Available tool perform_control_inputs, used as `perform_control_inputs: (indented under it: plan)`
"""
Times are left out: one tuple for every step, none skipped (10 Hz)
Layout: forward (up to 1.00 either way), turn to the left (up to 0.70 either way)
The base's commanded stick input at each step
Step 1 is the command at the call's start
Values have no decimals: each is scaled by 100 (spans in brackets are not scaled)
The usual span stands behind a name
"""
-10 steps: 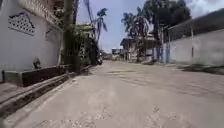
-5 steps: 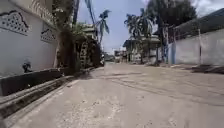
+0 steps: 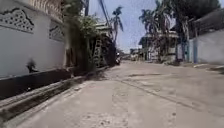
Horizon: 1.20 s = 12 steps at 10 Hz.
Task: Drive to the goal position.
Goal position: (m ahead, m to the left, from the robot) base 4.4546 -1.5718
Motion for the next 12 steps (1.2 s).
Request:
perform_control_inputs:
  plan:
    - [100,-4]
    - [100,-4]
    - [100,-4]
    - [100,-3]
    - [100,-3]
    - [100,-3]
    - [100,-3]
    - [100,-4]
    - [100,-3]
    - [100,-3]
    - [100,-4]
    - [100,-5]
